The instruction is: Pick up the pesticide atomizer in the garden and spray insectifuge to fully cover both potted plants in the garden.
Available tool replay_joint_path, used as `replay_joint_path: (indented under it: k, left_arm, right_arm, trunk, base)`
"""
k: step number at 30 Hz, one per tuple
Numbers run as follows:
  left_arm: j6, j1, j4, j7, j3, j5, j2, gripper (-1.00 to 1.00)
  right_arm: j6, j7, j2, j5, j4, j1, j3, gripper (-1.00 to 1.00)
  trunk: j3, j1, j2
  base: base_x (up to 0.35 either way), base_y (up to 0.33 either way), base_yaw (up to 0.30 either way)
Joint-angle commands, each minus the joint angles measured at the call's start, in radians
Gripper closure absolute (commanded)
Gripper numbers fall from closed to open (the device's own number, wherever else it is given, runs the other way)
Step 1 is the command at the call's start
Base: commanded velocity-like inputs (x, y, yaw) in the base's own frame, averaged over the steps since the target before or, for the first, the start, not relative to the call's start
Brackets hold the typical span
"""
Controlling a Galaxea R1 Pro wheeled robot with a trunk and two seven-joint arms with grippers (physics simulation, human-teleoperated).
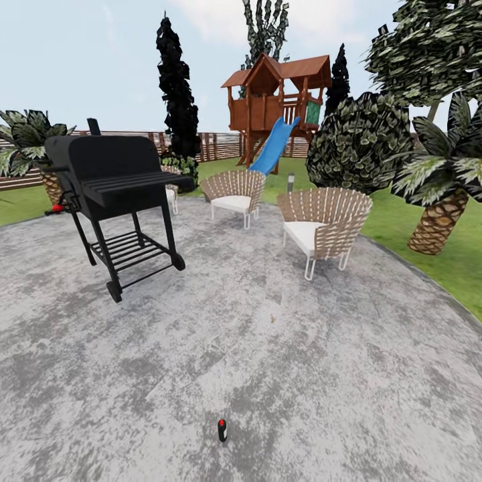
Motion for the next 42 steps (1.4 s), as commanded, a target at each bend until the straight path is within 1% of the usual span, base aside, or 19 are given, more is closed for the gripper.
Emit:
replay_joint_path:
  k: [1, 42]
  left_arm:
    - [-0.003, -0.001, 0.001, -0.001, 0.0, 0.006, 0.0, -1.0]
    - [-0.003, -0.001, 0.001, -0.001, 0.0, 0.006, 0.0, -1.0]
  right_arm:
    - [-0.003, 0.0, 0.0, 0.001, 0.001, -0.001, -0.001, -1.0]
    - [-0.005, 0.001, -0.002, 0.003, 0.002, -0.001, 0.0, -1.0]
  trunk:
    - [-0.004, 0.004, -0.008]
    - [-0.133, 0.161, -0.295]
  base:
    - [0.0, 0.0, 0.0]
    - [0.0, 0.0, 0.0]
